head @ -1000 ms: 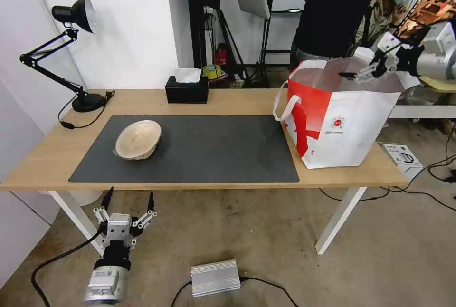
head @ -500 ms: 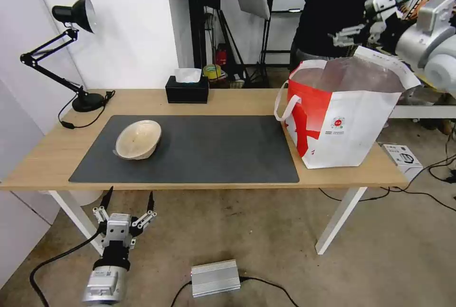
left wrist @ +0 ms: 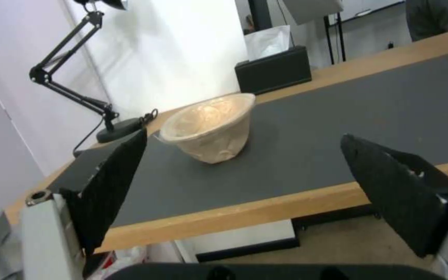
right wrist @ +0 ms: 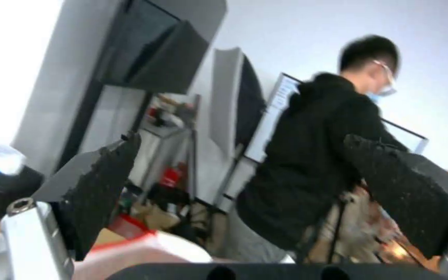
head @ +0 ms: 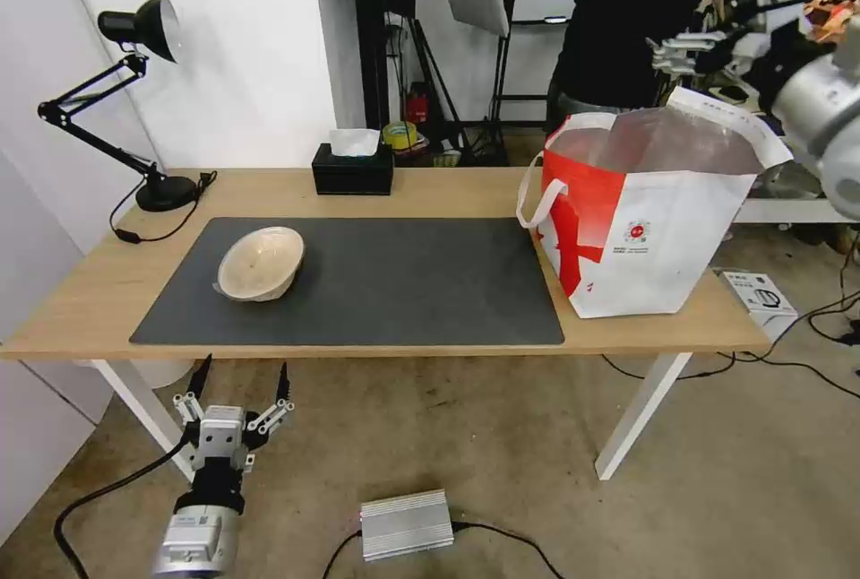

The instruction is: Pick up the trash from the table and place it into the takeout bag.

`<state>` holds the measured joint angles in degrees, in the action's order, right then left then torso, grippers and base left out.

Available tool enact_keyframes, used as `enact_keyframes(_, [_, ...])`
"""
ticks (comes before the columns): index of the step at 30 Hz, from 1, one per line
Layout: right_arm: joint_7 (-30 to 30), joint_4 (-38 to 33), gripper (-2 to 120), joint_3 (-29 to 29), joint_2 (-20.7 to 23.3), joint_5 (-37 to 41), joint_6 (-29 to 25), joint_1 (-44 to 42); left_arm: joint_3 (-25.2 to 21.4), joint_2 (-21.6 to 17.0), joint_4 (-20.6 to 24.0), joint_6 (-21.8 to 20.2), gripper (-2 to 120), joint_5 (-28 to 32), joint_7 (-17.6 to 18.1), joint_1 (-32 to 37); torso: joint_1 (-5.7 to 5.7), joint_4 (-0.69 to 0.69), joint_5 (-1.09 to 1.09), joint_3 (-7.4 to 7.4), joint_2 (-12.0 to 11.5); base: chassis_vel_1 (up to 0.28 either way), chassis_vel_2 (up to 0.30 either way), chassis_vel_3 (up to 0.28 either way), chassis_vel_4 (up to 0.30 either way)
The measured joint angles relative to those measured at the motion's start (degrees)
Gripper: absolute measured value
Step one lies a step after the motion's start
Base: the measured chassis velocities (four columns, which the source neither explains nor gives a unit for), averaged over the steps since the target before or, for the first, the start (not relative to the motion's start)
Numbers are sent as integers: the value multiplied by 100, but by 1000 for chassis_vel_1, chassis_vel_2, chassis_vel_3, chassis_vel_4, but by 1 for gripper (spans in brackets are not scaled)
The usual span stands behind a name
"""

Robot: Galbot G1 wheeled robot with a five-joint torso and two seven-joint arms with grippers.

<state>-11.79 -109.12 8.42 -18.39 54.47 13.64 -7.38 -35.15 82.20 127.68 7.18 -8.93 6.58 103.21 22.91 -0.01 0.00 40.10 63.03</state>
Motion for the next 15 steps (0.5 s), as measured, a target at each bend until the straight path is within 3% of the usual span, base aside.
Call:
enact_keyframes(7, [-842, -393, 100, -397, 265, -244, -49, -979, -5, 124, -62, 115, 100, -59, 3, 36, 0, -1, 1, 0, 0, 0, 0, 0, 0])
enact_keyframes(9, [-1122, -607, 100, -986, 116, -383, -112, -1786, -34, 180, -60, 158, 100, -81, 12, 75, 0, 1, 0, 1, 0, 0, 0, 0, 0])
enact_keyframes(15, [-1414, -872, 100, -1351, -258, -545, -114, -2462, -110, 245, 36, 167, 100, -120, 13, 157, 0, 1, 0, 1, 0, 0, 0, 0, 0])
